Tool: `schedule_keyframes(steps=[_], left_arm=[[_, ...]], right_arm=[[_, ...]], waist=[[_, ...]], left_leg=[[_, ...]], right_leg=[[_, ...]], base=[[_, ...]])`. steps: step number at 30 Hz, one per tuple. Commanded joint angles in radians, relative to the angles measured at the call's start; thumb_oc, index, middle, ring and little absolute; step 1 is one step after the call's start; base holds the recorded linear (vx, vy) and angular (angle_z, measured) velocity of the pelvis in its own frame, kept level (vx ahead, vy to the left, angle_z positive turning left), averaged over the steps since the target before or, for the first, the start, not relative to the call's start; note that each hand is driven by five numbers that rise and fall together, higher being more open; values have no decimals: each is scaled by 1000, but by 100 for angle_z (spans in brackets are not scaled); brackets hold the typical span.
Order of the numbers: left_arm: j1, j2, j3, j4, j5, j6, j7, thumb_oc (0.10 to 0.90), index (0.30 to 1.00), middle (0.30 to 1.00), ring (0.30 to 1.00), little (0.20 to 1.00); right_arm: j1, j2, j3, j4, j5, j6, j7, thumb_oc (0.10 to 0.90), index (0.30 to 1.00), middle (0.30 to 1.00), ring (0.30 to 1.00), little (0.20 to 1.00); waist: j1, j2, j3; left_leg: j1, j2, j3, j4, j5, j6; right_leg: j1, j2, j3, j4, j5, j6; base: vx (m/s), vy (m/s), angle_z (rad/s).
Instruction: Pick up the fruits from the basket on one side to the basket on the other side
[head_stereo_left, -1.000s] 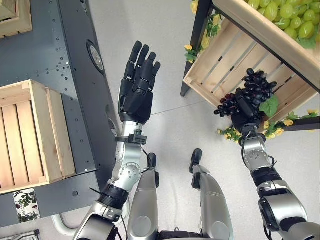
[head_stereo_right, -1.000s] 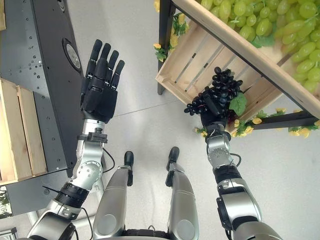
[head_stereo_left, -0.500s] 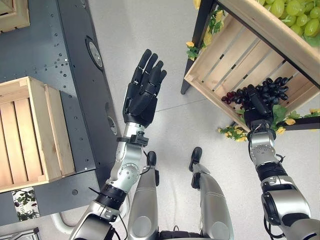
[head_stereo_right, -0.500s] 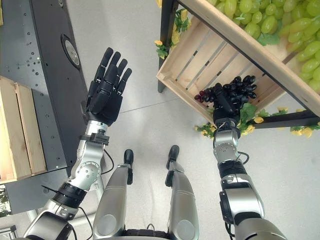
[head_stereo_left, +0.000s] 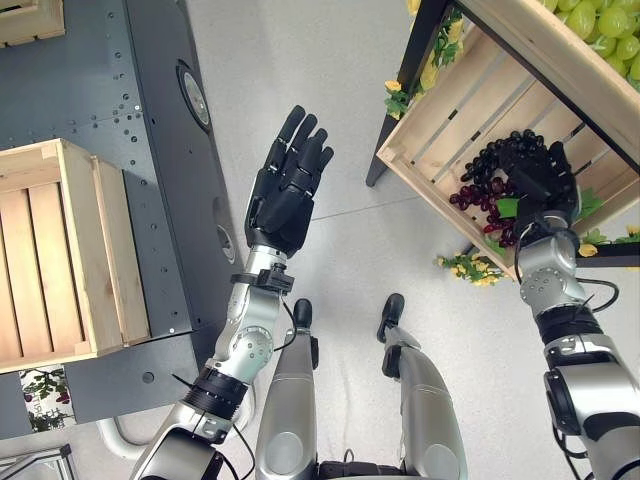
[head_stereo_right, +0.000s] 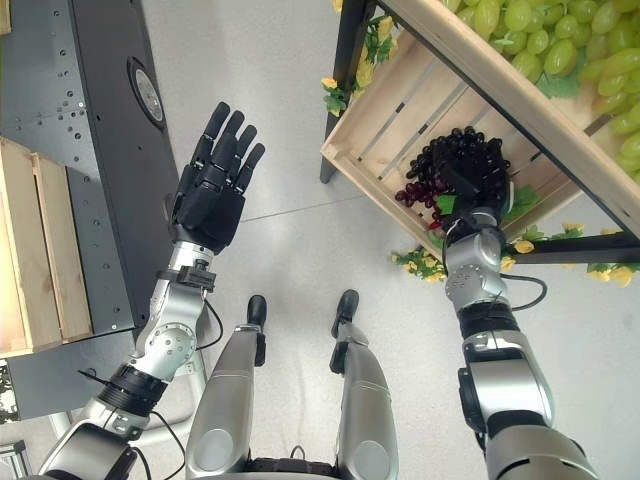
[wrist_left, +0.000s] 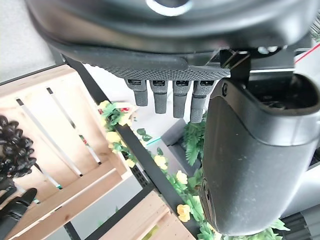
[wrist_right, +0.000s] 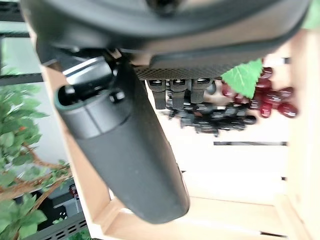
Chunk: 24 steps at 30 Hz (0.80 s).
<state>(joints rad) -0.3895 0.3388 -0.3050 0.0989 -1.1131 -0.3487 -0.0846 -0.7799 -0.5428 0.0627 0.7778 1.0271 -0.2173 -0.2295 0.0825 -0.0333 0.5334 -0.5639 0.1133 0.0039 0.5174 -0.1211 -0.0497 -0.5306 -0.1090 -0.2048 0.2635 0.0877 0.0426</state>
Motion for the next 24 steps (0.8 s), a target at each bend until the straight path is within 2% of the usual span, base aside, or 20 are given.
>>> schedule_keyframes(steps=[1, 4, 6, 7, 9, 11, 15, 16, 19, 20, 21, 24], left_arm=[[-37, 22, 9, -169, 24, -43, -43, 800, 900, 900, 900, 900], [-34, 26, 11, -173, 17, -43, -44, 800, 900, 900, 900, 900], [-31, 25, 12, -174, 15, -42, -48, 800, 900, 900, 900, 900], [-31, 25, 10, -175, 15, -43, -46, 800, 900, 900, 900, 900], [-26, 24, 16, -180, 18, -41, -47, 800, 900, 900, 900, 900], [-15, 21, 21, -186, 27, -37, -46, 800, 900, 900, 900, 900], [5, 23, 35, -193, 46, -40, -45, 800, 900, 900, 900, 900], [23, 26, 47, -193, 66, -43, -47, 800, 900, 900, 900, 900], [49, 30, 59, -196, 74, -44, -45, 800, 900, 900, 900, 900], [68, 30, 77, -197, 85, -40, -52, 800, 900, 900, 900, 900], [84, 30, 89, -196, 85, -47, -56, 800, 900, 900, 900, 900], [119, 24, 114, -201, 86, -41, -67, 800, 900, 900, 900, 900]], right_arm=[[-79, -122, 5, -132, -61, -61, -44, 800, 900, 900, 900, 900], [-87, -126, 9, -151, -150, -48, -73, 800, 900, 900, 900, 900], [-98, -131, 22, -162, -251, -2, -72, 800, 900, 900, 900, 900], [-101, -133, 31, -165, -259, 1, -74, 800, 900, 900, 900, 900], [-104, -136, 60, -198, -312, 62, -35, 800, 900, 900, 900, 900], [-91, -130, 86, -227, -341, 67, -32, 800, 900, 900, 900, 900], [-35, -89, 88, -303, -328, 49, 29, 800, 900, 900, 900, 900], [6, -57, 88, -348, -330, 32, 81, 800, 900, 900, 900, 900], [57, -17, 91, -409, -314, 28, 139, 800, 900, 900, 900, 900], [104, 26, 88, -448, -322, 9, 195, 800, 900, 900, 900, 900], [137, 56, 101, -484, -373, -23, 235, 800, 900, 900, 900, 900], [186, 91, 116, -551, -407, -44, 287, 800, 900, 900, 900, 900]], waist=[[2, -3, -13], [3, -4, -13], [4, -5, -13], [4, -6, -13], [8, -15, -13], [12, -23, -13], [20, -40, -13], [26, -44, -27], [31, -49, -55], [37, -52, -81], [40, -52, -104], [45, -53, -140]], left_leg=[[-30, 1, 33, -77, 105, 1], [-21, -2, 31, -83, 106, 1], [-5, -3, 34, -97, 109, 1], [0, -4, 34, -101, 111, 1], [26, -6, 34, -120, 115, 0], [55, -6, 34, -139, 120, -1], [132, -15, 30, -197, 134, 3], [169, -21, 24, -226, 138, 5], [206, -30, 20, -263, 143, 9], [242, -40, 20, -298, 144, 14], [272, -48, 17, -327, 144, 21], [320, -61, 16, -366, 141, 31]], right_leg=[[133, -24, -21, 41, -82, 1], [146, -23, -18, 27, -77, 5], [163, -24, -18, 12, -75, 7], [169, -24, -18, 7, -74, 8], [201, -25, -20, -20, -70, 10], [234, -27, -22, -43, -66, 13], [313, -36, -28, -101, -52, 21], [345, -42, -23, -126, -44, 30], [378, -55, -19, -155, -34, 44], [409, -68, -14, -184, -23, 58], [430, -82, -8, -208, -10, 73], [462, -102, -2, -237, 7, 95]], base=[[0, 0, 0], [0, 0, 0], [-6, 42, 1], [-13, 50, 1], [-15, 58, -2], [3, 59, -3], [28, 87, 1], [72, 133, 6], [108, 142, 5], [143, 222, 9], [150, 231, 11], [115, 213, 11]])
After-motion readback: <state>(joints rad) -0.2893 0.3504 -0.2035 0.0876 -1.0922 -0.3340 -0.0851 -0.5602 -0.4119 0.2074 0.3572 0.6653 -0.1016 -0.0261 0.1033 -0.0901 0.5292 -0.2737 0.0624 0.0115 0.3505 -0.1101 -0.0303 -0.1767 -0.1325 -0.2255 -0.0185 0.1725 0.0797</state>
